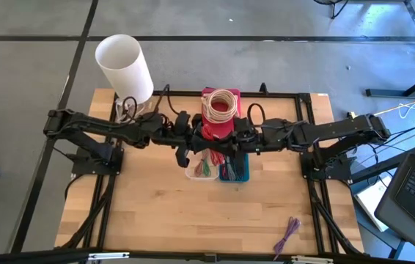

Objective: Pick & Place USB Port
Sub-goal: Put the red charger cable into the transparent bin

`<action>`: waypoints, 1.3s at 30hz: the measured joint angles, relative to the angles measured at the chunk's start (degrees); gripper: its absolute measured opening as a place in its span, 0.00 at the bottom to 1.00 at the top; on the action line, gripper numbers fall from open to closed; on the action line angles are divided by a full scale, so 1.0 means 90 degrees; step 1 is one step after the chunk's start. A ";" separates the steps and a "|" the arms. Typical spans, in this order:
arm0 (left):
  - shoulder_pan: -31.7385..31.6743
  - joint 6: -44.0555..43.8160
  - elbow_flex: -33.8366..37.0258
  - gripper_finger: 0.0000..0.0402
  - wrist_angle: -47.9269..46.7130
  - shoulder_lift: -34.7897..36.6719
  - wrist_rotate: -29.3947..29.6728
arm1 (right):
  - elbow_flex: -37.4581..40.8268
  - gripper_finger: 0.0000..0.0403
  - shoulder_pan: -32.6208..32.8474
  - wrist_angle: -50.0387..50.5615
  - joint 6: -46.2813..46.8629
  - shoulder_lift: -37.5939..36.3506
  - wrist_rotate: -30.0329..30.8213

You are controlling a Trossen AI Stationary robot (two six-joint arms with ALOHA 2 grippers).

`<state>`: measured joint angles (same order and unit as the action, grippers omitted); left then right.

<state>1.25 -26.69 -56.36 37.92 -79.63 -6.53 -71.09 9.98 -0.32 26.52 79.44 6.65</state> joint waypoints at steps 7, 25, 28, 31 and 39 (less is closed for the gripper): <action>-0.0009 0.0053 -0.0002 0.06 -0.0100 0.0014 0.0065 | 0.0000 0.28 -0.0005 0.0423 -0.0911 -0.0179 0.0117; -0.0063 -0.3028 0.0007 0.06 -0.4319 0.0150 0.2007 | -0.0007 0.53 -0.0100 0.6158 0.1159 -0.2316 0.2217; -0.0063 -0.3467 0.0015 0.06 -0.4671 0.0108 0.2234 | -0.0007 0.52 -0.0097 0.6593 0.1353 -0.2399 0.2214; -0.0063 -0.3769 0.0004 0.06 -0.4823 0.0075 0.2336 | -0.0007 0.51 -0.0097 0.6869 0.1363 -0.2399 0.2213; 0.0233 -0.3269 -0.2269 0.06 -0.6708 -0.0725 0.2657 | -0.0007 0.51 -0.0097 0.7736 0.1366 -0.2399 0.2096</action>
<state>3.35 -56.11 -76.78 -22.45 -86.15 17.38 -71.16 9.10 69.30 38.81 57.84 25.51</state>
